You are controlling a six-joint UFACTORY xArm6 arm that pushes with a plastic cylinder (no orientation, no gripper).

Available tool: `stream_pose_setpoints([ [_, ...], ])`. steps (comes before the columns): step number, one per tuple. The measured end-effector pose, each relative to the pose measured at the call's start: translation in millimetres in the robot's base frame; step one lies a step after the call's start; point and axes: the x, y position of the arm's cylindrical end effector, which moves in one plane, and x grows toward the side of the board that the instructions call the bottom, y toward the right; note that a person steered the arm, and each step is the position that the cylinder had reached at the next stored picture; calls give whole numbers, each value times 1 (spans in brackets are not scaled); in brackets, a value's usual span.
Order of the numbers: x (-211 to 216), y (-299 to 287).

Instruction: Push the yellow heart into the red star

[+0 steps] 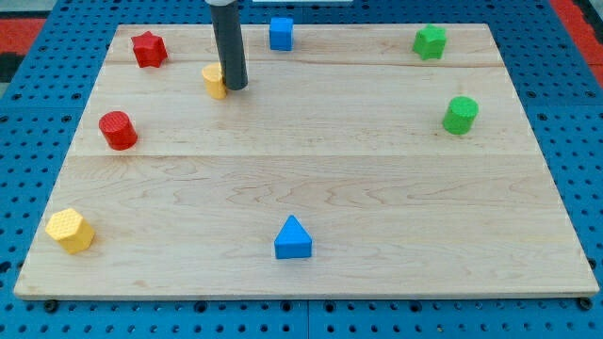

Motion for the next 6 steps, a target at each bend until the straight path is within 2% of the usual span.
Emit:
stream_pose_setpoints([
  [1, -5, -56],
  [2, -46, -96],
  [3, -69, -91],
  [4, -63, -84],
  [5, -101, -68],
  [6, -137, -82],
])
